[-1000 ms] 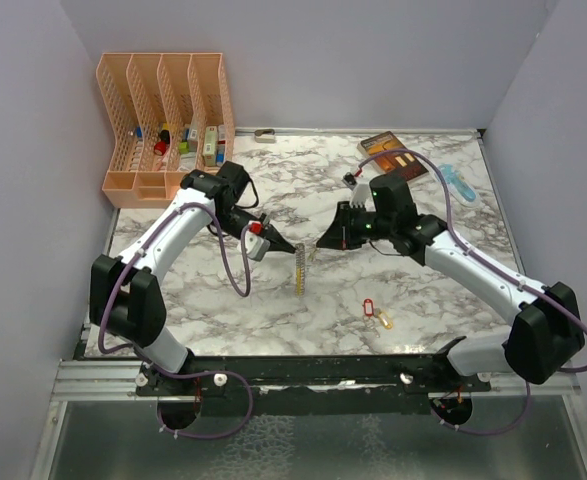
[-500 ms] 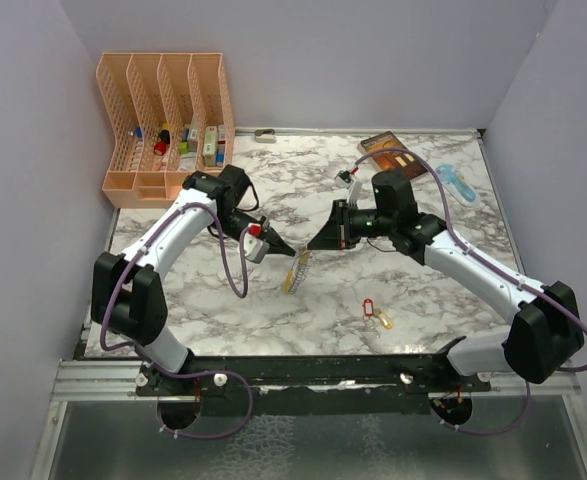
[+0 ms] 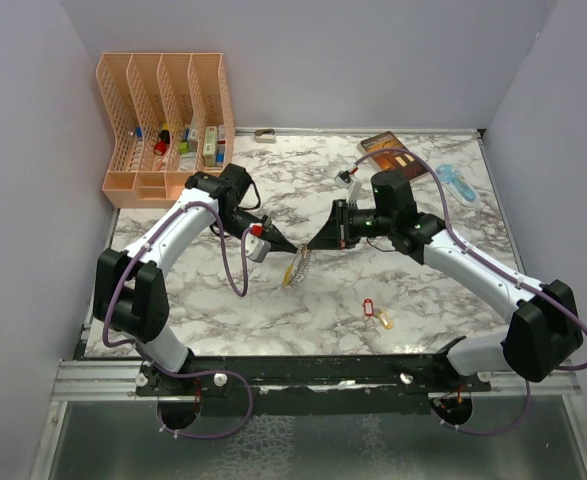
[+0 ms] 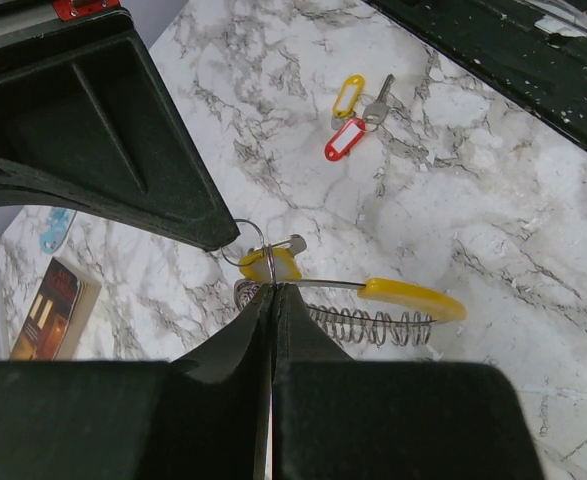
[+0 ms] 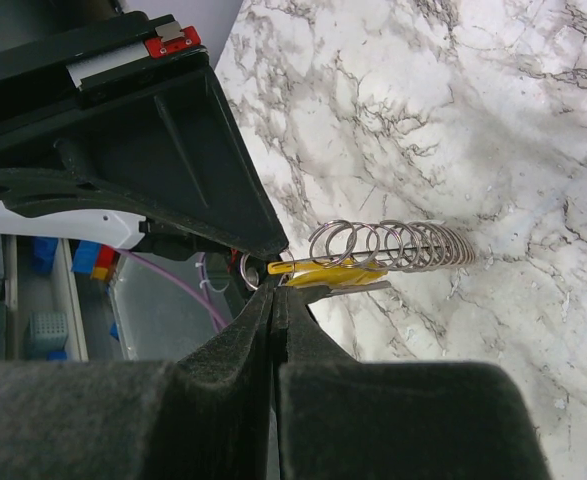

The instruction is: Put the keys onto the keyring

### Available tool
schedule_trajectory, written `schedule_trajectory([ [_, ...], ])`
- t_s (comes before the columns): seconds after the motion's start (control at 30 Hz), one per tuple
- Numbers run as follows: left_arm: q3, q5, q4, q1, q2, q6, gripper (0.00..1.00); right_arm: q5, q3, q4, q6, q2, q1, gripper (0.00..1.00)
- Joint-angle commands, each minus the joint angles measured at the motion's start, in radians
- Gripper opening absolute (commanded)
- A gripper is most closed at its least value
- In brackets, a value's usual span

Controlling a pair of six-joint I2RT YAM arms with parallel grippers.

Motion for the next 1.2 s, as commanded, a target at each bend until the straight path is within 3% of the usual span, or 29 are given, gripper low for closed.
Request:
schedule_trajectory([
  [0.0,-0.002,0.042,0.000,0.003,0.005,0.012,0.00,-0.001,0.003,0.043,0.011,0.011,0.002,0.01],
  [0.33,0.003,0.041,-0.029,0.003,0.001,0.031,0.00,0.032,0.014,0.000,-0.027,0.033,0.002,0.01],
  [1.17,0.007,0.034,-0.008,-0.002,0.012,0.019,0.00,-0.066,0.024,0.016,-0.033,0.003,0.017,0.01],
])
